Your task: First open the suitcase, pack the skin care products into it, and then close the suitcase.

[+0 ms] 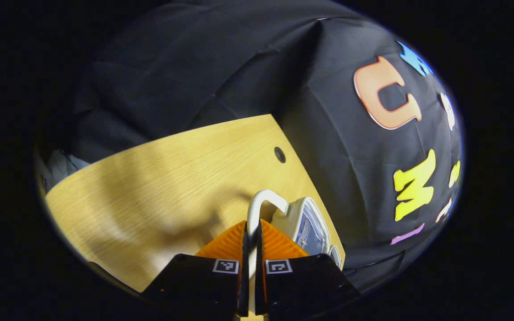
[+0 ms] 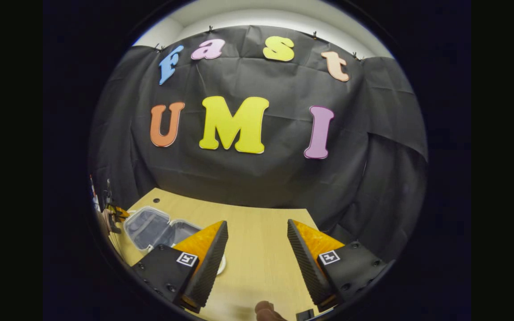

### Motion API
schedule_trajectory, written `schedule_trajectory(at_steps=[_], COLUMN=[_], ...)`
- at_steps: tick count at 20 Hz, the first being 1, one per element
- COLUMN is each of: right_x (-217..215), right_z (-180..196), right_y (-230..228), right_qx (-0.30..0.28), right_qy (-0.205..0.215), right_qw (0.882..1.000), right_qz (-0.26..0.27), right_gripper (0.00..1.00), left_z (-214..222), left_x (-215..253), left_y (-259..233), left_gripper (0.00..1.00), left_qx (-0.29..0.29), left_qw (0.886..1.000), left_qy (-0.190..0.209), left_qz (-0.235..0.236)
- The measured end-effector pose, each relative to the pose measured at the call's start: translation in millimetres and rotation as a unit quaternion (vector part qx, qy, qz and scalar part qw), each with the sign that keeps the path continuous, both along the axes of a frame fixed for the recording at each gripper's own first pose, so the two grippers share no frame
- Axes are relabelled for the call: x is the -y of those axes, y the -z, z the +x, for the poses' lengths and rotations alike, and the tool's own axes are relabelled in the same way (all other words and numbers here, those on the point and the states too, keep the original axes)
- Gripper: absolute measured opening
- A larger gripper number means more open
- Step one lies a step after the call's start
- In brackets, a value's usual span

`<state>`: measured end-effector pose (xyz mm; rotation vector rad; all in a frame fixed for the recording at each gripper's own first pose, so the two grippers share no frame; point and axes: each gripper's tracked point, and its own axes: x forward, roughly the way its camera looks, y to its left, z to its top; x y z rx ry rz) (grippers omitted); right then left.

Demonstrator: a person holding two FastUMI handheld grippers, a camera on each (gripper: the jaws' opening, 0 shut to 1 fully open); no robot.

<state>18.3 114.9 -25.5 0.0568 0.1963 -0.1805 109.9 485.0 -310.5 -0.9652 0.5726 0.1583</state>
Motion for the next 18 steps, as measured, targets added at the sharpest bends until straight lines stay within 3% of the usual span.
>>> schedule_trajectory(at_steps=[5,9,14,18], right_x=[3,11,19,22], right_z=[2,3,5,5], right_y=[-3,-12,-10,-5], right_qx=[0.014,0.033,0.037,0.036], right_qy=[-0.017,-0.031,-0.054,-0.078], right_qw=[1.000,0.999,0.998,0.996], right_qz=[0.007,0.012,0.018,0.019], right_gripper=[0.80,0.78,0.80,0.80], left_z=[3,0,-10,-18], left_x=[10,43,127,207], left_y=[-64,-136,-208,-234], left_gripper=[0.04,0.03,0.03,0.03], left_qx=[0.038,0.094,0.147,0.161], left_qw=[0.998,0.989,0.966,0.944], left_qy=[0.020,0.053,0.123,0.184], left_qz=[0.044,0.101,0.176,0.223])
